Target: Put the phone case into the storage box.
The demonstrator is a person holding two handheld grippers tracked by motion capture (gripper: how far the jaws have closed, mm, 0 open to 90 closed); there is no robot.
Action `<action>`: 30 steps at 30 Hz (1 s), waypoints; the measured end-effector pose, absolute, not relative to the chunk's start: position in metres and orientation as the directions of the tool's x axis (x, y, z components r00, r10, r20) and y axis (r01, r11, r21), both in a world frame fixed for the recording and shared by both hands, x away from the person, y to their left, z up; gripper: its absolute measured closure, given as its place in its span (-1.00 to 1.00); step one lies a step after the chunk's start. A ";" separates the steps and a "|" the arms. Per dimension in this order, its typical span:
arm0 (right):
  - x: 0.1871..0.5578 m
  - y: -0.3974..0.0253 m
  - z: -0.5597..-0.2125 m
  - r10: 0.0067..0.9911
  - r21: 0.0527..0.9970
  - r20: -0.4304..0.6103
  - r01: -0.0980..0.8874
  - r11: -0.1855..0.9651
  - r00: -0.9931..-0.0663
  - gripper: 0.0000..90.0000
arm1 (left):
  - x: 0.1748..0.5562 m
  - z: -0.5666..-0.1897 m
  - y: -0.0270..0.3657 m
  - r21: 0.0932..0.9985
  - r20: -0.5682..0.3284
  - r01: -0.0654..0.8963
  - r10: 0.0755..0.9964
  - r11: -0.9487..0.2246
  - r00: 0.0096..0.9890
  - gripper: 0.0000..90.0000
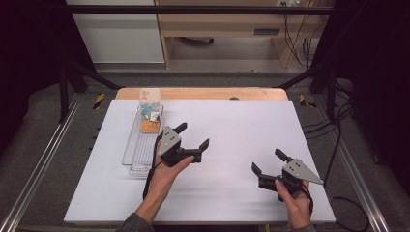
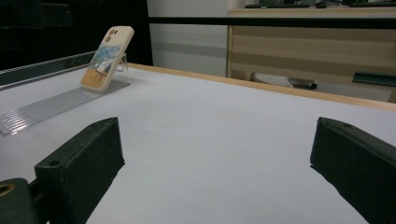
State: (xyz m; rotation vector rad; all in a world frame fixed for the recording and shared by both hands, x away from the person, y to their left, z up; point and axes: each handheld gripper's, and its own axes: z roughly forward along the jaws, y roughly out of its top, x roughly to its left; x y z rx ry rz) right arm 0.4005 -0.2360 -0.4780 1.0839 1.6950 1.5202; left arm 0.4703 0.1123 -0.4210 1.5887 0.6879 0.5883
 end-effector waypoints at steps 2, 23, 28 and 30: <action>0.400 -0.236 -0.478 0.874 0.985 0.078 0.174 0.007 -0.479 -0.95 | 0.466 -0.421 0.117 0.992 -0.017 0.100 0.725 -0.073 0.688 -0.94; 0.400 -0.234 -0.480 0.874 0.984 0.071 0.179 0.019 -0.480 -0.95 | 0.422 -0.406 0.204 0.998 0.006 0.049 0.792 -0.045 0.611 -0.96; 0.400 -0.234 -0.480 0.874 0.983 0.067 0.180 0.024 -0.481 -0.95 | 0.415 -0.409 0.220 0.998 0.008 0.048 0.806 -0.045 0.592 -0.96; 0.400 -0.234 -0.481 0.874 0.983 0.065 0.180 0.026 -0.481 -0.95 | 0.413 -0.410 0.226 0.998 0.004 0.049 0.811 -0.040 0.585 -0.96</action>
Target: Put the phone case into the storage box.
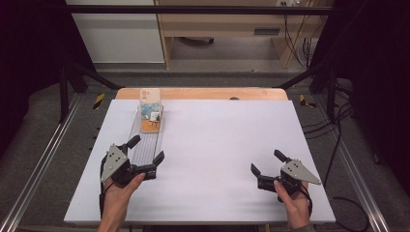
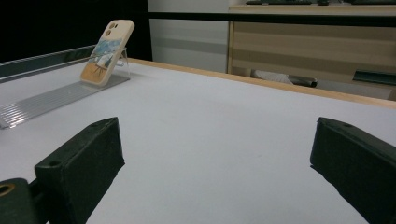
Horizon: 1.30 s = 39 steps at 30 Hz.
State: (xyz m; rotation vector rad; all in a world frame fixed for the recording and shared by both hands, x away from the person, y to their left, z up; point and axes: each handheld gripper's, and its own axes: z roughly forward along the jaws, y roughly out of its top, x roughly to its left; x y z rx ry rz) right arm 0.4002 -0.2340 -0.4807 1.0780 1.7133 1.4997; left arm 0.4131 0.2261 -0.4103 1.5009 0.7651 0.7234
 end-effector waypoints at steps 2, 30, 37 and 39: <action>0.400 -0.234 -0.481 0.874 0.983 0.065 0.180 0.026 -0.481 -0.95 | 0.411 -0.411 0.232 0.998 0.005 0.047 0.820 -0.039 0.572 -0.96; 0.402 -0.243 -0.483 0.885 0.984 0.060 0.177 0.026 -0.462 -0.95 | 0.397 -0.443 0.306 0.996 -0.025 0.083 0.901 -0.013 0.433 -0.95; 0.403 -0.247 -0.487 0.893 0.984 0.052 0.177 0.032 -0.448 -0.95 | 0.391 -0.453 0.312 0.996 -0.007 0.082 0.907 -0.030 0.420 -0.95; 0.404 -0.249 -0.489 0.897 0.983 0.050 0.183 0.035 -0.439 -0.95 | 0.392 -0.455 0.311 0.996 0.010 0.077 0.910 -0.047 0.416 -0.95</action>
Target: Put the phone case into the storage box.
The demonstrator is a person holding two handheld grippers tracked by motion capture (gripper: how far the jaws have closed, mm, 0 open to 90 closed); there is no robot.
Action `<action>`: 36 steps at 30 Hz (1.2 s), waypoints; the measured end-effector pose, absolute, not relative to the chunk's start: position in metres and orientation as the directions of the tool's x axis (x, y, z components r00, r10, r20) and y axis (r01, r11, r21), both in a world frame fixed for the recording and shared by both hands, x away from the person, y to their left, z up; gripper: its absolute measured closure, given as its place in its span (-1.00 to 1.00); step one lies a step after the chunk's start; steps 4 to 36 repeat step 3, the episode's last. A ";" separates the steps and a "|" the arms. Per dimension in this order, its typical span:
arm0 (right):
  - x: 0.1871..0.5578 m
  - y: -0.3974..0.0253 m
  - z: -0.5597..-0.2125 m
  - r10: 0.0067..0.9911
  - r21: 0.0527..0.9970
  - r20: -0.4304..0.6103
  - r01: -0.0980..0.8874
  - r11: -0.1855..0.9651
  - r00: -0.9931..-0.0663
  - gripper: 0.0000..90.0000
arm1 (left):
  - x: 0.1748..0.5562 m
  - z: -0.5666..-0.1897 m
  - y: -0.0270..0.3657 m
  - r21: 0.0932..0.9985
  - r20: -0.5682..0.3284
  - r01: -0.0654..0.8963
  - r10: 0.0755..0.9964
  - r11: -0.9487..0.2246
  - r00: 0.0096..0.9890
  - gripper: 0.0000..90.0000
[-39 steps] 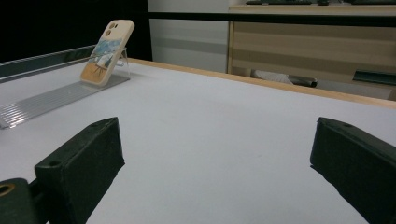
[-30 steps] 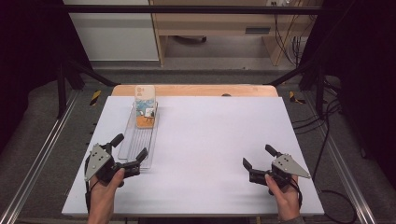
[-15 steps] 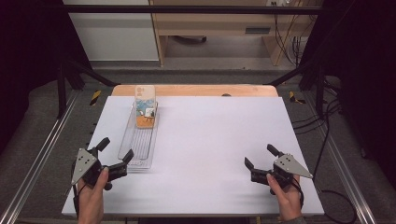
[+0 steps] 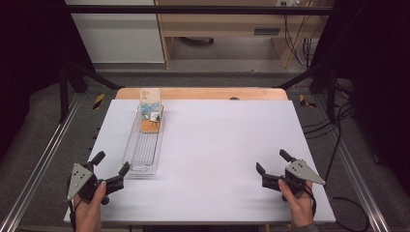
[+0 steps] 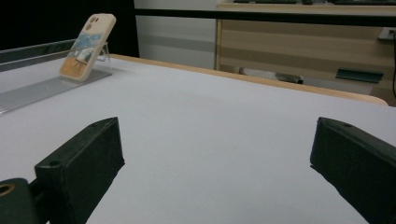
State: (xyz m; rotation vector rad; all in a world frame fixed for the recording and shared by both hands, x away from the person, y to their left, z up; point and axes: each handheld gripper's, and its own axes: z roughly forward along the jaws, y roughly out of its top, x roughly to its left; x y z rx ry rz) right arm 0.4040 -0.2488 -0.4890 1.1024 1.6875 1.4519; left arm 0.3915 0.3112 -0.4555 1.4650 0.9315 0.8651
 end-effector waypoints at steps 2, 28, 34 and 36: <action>0.405 -0.250 -0.490 0.902 0.981 0.046 0.189 0.040 -0.429 -0.94 | 0.392 -0.457 0.310 0.996 0.015 0.078 0.911 -0.052 0.412 -0.95; 0.406 -0.250 -0.491 0.907 0.979 0.045 0.200 0.044 -0.418 -0.94 | 0.393 -0.457 0.309 0.996 0.018 0.075 0.910 -0.054 0.413 -0.95; 0.406 -0.250 -0.491 0.907 0.979 0.045 0.200 0.044 -0.418 -0.94 | 0.393 -0.457 0.309 0.996 0.018 0.075 0.910 -0.054 0.413 -0.95; 0.406 -0.250 -0.491 0.907 0.979 0.045 0.200 0.044 -0.418 -0.94 | 0.393 -0.457 0.309 0.996 0.018 0.075 0.910 -0.054 0.413 -0.95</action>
